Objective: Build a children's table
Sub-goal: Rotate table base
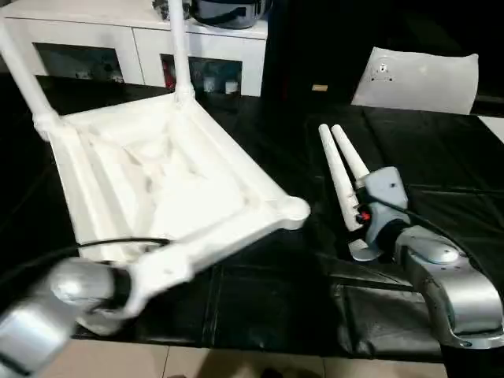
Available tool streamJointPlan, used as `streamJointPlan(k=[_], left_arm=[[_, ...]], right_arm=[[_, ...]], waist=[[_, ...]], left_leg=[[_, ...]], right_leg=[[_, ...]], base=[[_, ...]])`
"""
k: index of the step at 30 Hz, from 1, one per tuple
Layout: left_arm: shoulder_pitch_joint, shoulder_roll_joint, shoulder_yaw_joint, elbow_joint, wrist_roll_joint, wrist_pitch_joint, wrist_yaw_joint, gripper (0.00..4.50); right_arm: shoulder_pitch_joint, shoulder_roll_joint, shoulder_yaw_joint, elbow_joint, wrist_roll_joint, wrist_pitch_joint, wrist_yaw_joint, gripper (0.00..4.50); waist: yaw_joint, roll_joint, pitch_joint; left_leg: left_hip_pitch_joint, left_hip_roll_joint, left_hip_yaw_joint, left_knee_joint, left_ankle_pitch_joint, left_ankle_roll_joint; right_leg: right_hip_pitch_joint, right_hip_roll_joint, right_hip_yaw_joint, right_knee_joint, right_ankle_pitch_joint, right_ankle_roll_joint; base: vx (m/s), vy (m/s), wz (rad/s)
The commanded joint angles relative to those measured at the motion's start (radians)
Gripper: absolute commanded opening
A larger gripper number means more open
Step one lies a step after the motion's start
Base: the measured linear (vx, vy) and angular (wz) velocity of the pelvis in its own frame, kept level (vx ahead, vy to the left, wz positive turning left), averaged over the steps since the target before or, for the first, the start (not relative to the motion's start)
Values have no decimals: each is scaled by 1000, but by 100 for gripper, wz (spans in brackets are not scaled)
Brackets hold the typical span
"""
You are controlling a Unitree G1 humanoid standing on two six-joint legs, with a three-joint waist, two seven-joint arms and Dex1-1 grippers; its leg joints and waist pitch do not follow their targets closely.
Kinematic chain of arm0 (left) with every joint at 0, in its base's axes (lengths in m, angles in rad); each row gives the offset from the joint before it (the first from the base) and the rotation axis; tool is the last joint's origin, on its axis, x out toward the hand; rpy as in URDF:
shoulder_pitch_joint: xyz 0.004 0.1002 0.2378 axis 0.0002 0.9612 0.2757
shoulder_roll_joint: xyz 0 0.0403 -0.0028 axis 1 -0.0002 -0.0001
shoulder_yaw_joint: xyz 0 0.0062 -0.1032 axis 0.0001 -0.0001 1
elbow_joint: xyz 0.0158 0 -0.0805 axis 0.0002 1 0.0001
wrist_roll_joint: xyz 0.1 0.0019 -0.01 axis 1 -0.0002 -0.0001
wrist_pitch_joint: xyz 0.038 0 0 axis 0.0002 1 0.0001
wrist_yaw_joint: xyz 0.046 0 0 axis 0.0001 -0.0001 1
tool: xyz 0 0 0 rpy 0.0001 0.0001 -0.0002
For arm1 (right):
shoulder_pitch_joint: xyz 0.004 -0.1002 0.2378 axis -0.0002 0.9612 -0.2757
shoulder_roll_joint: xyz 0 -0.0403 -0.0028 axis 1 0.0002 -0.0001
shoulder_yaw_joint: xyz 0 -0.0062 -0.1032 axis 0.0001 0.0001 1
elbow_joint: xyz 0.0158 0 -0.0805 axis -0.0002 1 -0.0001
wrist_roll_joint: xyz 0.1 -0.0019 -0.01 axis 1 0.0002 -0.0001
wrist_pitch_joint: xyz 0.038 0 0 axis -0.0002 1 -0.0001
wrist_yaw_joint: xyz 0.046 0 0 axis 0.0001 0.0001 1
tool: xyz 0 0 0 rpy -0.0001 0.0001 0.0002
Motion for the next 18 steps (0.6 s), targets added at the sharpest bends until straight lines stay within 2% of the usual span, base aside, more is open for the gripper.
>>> streamJointPlan(k=[1,2,4,5,6,7,8,9,10,11,12,13,14,15,16,17,18], left_arm=[[30,17,83,-1,-30,-23,4,3],[42,20,108,0,-38,-27,6,3],[59,8,152,-8,-69,-31,-3,3],[71,-21,210,-26,-122,-9,-8,3],[75,-40,244,-39,-155,14,-8,3],[79,-60,277,-52,-189,41,-7,3],[62,-120,336,-84,-294,97,-8,3],[58,-129,341,-88,-309,100,-8,3],[40,-162,350,-96,-343,111,13,3],[26,-184,352,-97,-358,116,36,22],[15,-201,354,-95,-364,116,54,34],[-3,-229,357,-90,-368,114,85,34],[-31,-266,360,-78,-370,112,127,42],[-33,-269,360,-78,-370,112,130,42],[-57,-302,359,-69,-369,117,161,62],[-90,-352,354,-66,-366,132,196,62],[-99,-369,352,-69,-364,139,203,62]], right_arm=[[-36,19,-31,-7,-11,76,-62,450],[-46,28,-34,-7,-20,101,-83,450],[-71,30,-28,15,-24,145,-91,450],[-99,39,-28,43,-21,171,-96,450],[-114,46,-31,57,-19,178,-104,450],[-128,55,-35,71,-17,183,-112,450],[-173,75,-53,133,-19,179,-145,450],[-183,77,-57,147,-19,178,-150,450],[-211,90,-74,191,-18,174,-173,450],[-231,99,-87,221,-17,172,-188,450],[-241,103,-93,238,-17,173,-196,450],[-257,106,-96,266,-21,176,-207,450],[-277,102,-90,305,-30,171,-214,450],[-279,101,-89,308,-31,170,-214,450],[-298,95,-82,350,-38,171,-217,450],[-332,87,-77,422,-48,158,-225,450],[-344,86,-78,449,-51,149,-231,450]], waist=[[-10,26,-40],[-13,25,-38],[-11,21,-38],[-12,20,-36],[-17,19,-36],[-15,21,-34],[-17,23,-35],[-10,37,-28],[7,41,-25],[32,34,-20],[37,18,-22],[46,-39,-25],[53,-33,-27],[88,-26,-50],[100,-12,-59],[80,-7,-67],[76,0,-71]], left_leg=[[15,55,-34,-83,-463,17],[12,61,-40,-91,-501,5],[17,53,-37,-88,-509,-7],[26,38,-30,-74,-483,-8],[29,29,-24,-61,-451,-5],[31,29,-24,-59,-445,-3],[28,46,-29,-66,-468,-3],[6,95,-52,-116,-578,-11],[-18,140,-63,-174,-653,-16],[-27,144,-27,-211,-702,-11],[0,107,-5,-194,-687,-15],[67,-28,25,-6,-432,-29],[35,-31,8,80,-145,13],[-27,-11,-6,8,-59,21],[-5,5,-4,-30,-51,8],[-8,14,-3,-55,-21,-12],[-1,25,-4,-58,-8,-24]], right_leg=[[36,-96,39,-107,-617,79],[40,-99,42,-98,-605,72],[34,-107,50,-98,-623,66],[26,-113,44,-113,-668,68],[24,-117,30,-127,-700,74],[24,-115,21,-134,-706,80],[32,-112,16,-123,-674,84],[62,-97,32,-63,-574,66],[85,-79,63,44,-443,41],[61,-61,111,141,-220,14],[36,-61,140,133,-261,14],[-63,-107,151,-69,-827,87],[-50,-181,202,-112,-1133,121],[26,-161,217,-57,-951,125],[9,-124,199,-38,-794,105],[8,-62,170,12,-428,32],[6,-58,166,26,-303,-11]], base=[[0,0,0],[0,0,0],[0,0,0],[0,0,0],[0,0,0],[0,0,0],[0,0,0],[0,0,0],[-32,-57,16],[-32,-57,16],[44,-99,18],[47,-73,-10],[47,-73,-10],[67,-37,-13],[73,-47,6],[73,-47,6],[0,0,0]])
